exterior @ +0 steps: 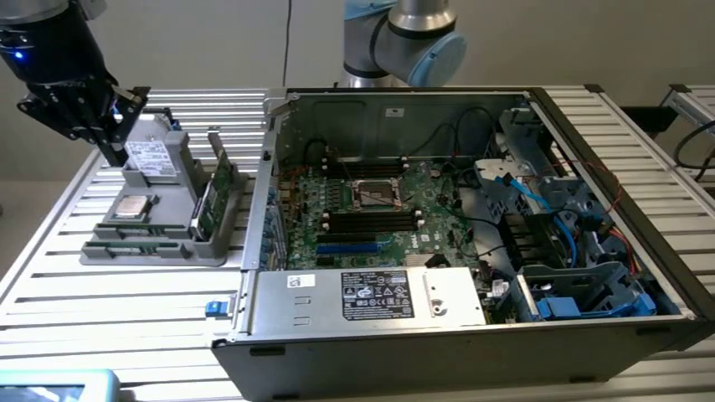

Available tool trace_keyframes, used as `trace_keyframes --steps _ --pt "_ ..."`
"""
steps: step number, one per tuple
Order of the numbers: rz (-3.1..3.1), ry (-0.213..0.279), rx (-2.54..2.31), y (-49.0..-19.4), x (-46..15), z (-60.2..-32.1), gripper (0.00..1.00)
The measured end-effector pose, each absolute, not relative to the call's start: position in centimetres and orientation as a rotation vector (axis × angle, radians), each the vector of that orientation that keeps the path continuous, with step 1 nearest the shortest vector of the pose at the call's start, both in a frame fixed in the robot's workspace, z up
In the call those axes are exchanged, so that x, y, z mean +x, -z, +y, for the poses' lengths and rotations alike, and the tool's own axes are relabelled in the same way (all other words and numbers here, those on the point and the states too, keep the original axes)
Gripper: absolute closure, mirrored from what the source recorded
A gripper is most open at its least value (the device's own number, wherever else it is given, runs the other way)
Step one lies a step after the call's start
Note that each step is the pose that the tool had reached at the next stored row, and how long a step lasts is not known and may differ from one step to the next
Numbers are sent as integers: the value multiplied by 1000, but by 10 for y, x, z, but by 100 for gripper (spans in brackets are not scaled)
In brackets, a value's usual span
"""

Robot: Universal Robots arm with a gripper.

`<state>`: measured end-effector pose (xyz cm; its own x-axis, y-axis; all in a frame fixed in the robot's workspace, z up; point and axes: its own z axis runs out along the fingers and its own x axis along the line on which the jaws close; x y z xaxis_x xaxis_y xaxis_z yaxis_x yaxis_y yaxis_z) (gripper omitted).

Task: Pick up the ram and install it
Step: 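Reach for the ram, then pick up the ram and move it above insertion slot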

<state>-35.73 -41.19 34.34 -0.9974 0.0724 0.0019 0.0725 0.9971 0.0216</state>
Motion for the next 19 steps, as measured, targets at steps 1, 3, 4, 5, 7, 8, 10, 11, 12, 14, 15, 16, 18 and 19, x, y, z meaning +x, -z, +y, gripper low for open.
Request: trace_keyframes --steps 1,3,4,5,7,8,10,11,12,14,15,16,18,19 --pt "-3138 34 -114 -342 -357 -412 89" --pt "-3138 34 -114 -338 -357 -412 89" --pt "-3138 33 -114 -336 -357 -412 89" --pt "-3138 32 -114 -335 -357 -412 89" --pt "-3138 29 -114 -334 -357 -412 89" --pt "-3138 29 -114 -334 -357 -412 89" --pt "-3138 29 -114 -334 -357 -412 89" --pt "-3139 29 -114 -334 -357 -412 89" --pt "-3138 29 -114 -334 -357 -412 89" --pt "-3138 29 -114 -334 -357 -412 89" --pt "-3138 29 -114 -334 -357 -412 89" --pt "-3138 29 -114 -334 -357 -412 89" --pt "-3138 29 -114 -334 -357 -412 89" --pt "-3138 29 -114 -334 -357 -412 89"
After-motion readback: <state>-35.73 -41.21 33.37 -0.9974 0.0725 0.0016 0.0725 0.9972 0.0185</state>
